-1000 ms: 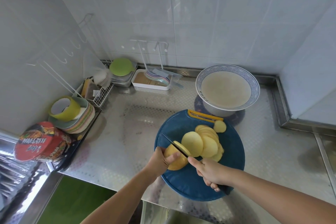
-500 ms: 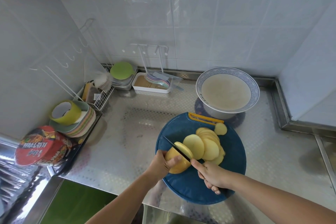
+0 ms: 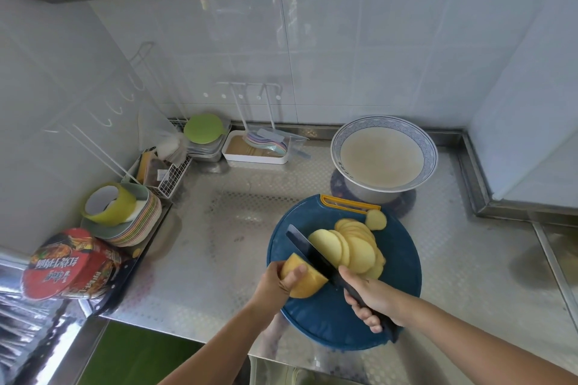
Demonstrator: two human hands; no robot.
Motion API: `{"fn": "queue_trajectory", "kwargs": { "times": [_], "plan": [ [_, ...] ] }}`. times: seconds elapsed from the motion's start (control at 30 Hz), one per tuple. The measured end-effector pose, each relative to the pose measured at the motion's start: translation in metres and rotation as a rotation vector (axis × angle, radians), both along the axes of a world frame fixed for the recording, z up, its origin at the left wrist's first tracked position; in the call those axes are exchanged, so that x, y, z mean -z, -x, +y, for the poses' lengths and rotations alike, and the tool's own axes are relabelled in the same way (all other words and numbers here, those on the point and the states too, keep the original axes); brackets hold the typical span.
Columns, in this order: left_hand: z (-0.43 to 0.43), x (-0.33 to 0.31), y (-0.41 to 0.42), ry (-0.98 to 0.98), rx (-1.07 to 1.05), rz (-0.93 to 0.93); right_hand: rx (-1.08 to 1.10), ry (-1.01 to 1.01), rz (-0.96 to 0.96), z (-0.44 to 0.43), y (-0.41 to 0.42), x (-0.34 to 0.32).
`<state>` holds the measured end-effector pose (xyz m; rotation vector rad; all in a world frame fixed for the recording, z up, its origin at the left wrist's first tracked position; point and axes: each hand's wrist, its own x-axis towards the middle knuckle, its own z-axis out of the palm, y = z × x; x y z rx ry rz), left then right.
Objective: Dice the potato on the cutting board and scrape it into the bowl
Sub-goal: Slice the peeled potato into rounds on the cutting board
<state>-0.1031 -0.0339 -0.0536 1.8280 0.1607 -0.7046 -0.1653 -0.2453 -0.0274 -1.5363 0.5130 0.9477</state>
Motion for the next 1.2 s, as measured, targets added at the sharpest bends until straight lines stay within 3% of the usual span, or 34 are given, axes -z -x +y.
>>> {"fn": "queue_trajectory", "kwargs": {
  "times": [0.23, 0.67, 0.9, 1.2],
  "plan": [
    [-0.001, 0.000, 0.006, 0.030, -0.064, 0.047, -0.050, 0.032, -0.093, -0.008, 0.005, -0.033],
    [-0.006, 0.003, 0.012, -0.007, -0.127, 0.001, -0.287, 0.398, -0.507, 0.005, 0.046, -0.050],
    [-0.006, 0.003, 0.012, -0.023, -0.116, 0.004, -0.332, 0.492, -0.500, 0.009, 0.050, -0.057],
    [-0.008, -0.003, 0.014, -0.019, -0.110, 0.001, -0.322, 0.464, -0.472, 0.013, 0.053, -0.057]
  ]
}}
